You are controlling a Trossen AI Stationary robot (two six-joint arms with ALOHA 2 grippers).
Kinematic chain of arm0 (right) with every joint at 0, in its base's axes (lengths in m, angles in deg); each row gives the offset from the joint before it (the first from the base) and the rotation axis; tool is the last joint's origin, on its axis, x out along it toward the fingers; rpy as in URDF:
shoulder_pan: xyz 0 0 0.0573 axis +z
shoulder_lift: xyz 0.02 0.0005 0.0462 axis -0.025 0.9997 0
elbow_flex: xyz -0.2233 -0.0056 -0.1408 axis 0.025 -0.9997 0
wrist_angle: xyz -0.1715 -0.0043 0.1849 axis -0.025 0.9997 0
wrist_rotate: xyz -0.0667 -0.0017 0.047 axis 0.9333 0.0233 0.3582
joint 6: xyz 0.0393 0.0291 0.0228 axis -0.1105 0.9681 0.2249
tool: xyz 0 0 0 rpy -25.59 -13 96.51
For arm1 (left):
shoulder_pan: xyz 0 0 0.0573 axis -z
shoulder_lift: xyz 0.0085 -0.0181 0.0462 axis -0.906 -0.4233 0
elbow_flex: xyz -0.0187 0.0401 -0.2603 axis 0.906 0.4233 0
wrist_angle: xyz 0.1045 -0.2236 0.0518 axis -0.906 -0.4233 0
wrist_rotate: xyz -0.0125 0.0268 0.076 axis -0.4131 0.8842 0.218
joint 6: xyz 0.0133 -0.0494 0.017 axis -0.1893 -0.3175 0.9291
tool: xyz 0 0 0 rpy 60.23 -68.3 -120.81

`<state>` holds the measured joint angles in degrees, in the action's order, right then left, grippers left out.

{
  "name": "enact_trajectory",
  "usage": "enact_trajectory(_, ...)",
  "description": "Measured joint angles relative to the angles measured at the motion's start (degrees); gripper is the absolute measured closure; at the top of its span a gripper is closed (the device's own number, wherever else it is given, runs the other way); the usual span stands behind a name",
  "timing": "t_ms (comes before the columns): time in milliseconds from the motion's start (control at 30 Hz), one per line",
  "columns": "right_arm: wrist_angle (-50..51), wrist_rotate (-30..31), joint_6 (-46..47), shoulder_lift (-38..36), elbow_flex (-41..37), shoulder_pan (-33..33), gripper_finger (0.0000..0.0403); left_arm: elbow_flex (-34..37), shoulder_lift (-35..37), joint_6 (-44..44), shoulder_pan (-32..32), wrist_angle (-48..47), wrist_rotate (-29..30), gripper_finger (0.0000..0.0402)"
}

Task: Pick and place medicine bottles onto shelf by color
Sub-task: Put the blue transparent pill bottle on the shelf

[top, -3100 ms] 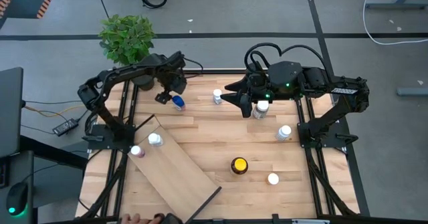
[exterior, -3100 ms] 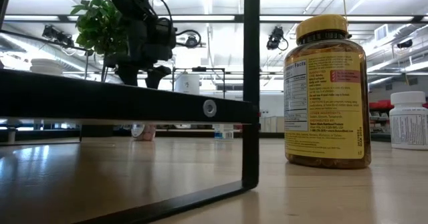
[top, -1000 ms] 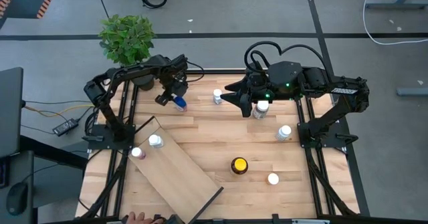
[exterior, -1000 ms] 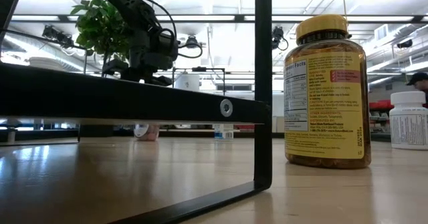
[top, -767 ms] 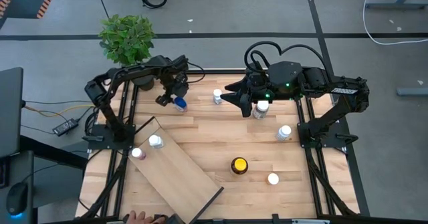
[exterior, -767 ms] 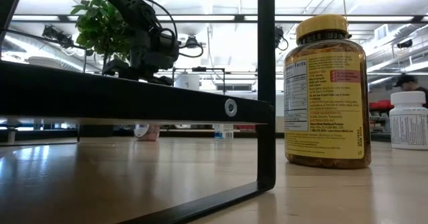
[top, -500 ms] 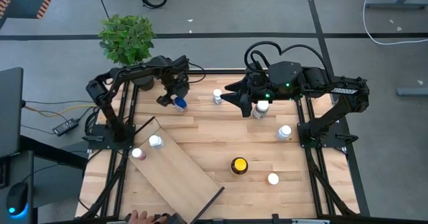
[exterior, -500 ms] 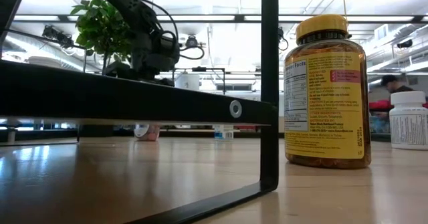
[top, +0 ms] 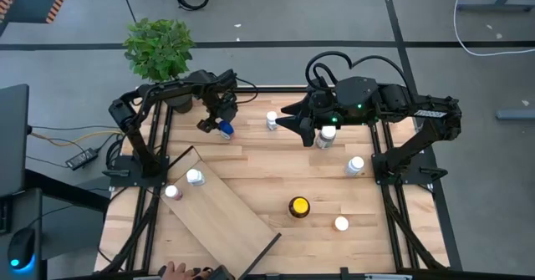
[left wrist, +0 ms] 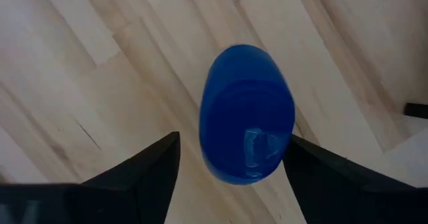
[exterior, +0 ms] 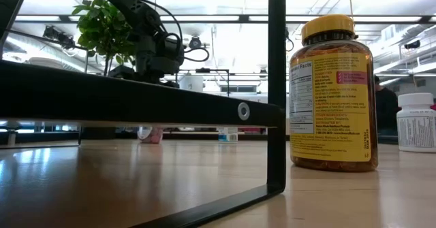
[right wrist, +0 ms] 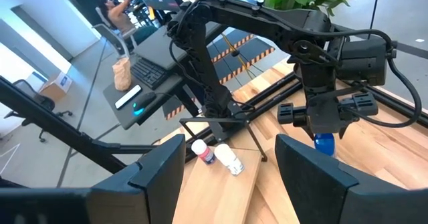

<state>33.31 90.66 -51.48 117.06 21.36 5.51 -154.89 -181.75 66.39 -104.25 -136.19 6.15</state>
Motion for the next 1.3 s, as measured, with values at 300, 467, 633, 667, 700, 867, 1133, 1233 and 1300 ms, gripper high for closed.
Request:
enact_trajectory(300,0.0,-0.1,0.0,0.0,0.0,0.0,0.0164,0.0,-1.8,0.0,0.0,0.3,-0.2,0.0161)
enact_trajectory(467,0.0,-0.1,0.0,0.0,0.0,0.0,0.0164,0.0,-1.8,0.0,0.3,-0.1,0.9,0.0193)
enact_trajectory(633,0.0,-0.1,-1.1,0.0,0.0,0.0,0.0164,-0.1,-1.0,-2.8,1.8,-2.7,2.9,0.0225)
enact_trajectory(667,0.0,-0.1,-1.6,0.0,0.0,0.0,0.0164,-0.1,-0.7,-3.5,2.1,-3.7,3.1,0.0225)
enact_trajectory(700,0.0,-0.1,-2.1,0.0,0.0,0.0,0.0164,-0.1,-0.3,-4.3,2.4,-4.1,3.2,0.0225)
enact_trajectory(867,0.0,-0.1,-4.4,0.0,0.0,0.0,0.0164,-0.1,2.6,-4.8,3.6,-6.7,6.9,0.0225)
enact_trajectory(1133,0.0,-0.1,-7.3,0.0,0.0,0.0,0.0164,-0.1,12.2,-13.9,3.9,-8.7,9.6,0.0225)
enact_trajectory(1233,0.0,-0.1,-8.0,0.0,0.0,0.0,0.0164,-0.1,16.7,-18.3,5.4,-10.1,9.6,0.0225)
enact_trajectory(1300,0.0,-0.1,-8.7,0.0,0.0,0.0,0.0164,-0.1,19.7,-21.1,7.2,-11.4,9.5,0.0224)
